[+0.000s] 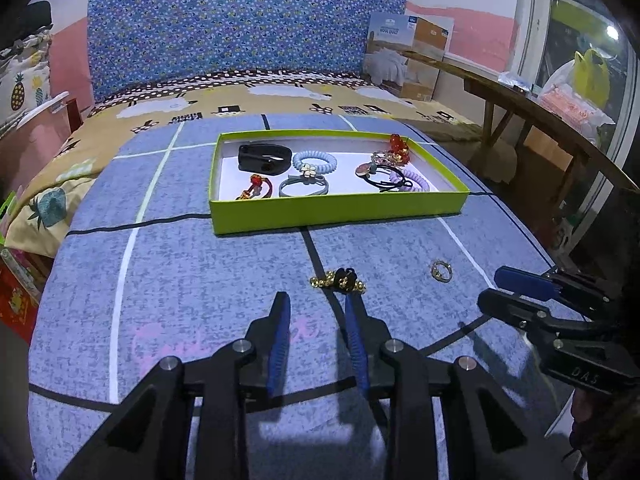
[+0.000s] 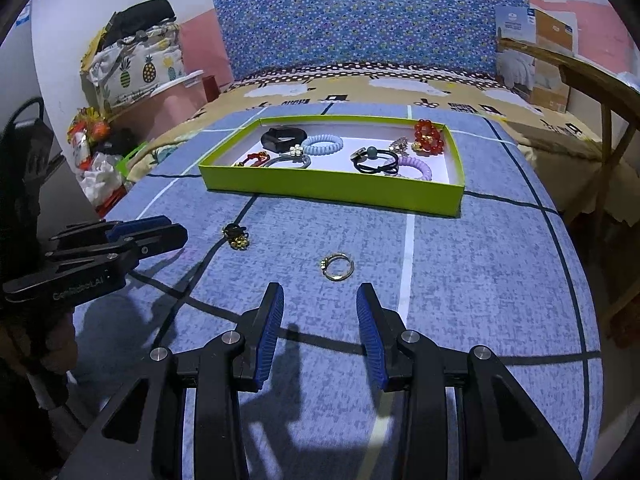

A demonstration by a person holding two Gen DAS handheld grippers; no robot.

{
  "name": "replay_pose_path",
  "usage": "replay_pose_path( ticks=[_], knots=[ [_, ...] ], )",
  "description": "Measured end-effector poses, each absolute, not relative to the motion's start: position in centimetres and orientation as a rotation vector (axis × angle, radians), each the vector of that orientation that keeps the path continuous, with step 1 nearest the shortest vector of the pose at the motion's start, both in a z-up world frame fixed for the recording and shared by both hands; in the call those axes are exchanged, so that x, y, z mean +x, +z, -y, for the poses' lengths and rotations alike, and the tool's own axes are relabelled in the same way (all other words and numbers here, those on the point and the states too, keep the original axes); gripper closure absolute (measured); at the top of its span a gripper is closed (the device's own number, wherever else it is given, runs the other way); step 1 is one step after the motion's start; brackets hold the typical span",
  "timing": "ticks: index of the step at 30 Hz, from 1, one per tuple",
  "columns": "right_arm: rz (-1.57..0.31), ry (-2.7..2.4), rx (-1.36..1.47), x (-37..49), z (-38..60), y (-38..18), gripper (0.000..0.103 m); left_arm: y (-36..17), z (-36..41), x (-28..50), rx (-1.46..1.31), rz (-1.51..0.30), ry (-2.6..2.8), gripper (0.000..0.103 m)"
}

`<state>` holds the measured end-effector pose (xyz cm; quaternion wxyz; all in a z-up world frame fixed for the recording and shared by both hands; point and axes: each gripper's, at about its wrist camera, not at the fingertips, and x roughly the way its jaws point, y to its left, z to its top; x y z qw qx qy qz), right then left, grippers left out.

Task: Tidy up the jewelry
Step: 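Grasp the gold charm with the left tool while the right tool grasps the gold ring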

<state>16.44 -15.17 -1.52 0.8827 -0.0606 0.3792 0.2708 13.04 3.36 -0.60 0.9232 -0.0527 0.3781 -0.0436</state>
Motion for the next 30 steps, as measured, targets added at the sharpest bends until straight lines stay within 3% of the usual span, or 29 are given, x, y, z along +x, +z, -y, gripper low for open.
replay_pose_path(
  ticks=[30],
  knots=[
    [-0.888, 0.567, -0.179, 20.1, 13.1, -3.2, 0.064, -2.9, -1.4, 17.4, -0.054, -0.881, -0.128, 0.074]
  ],
)
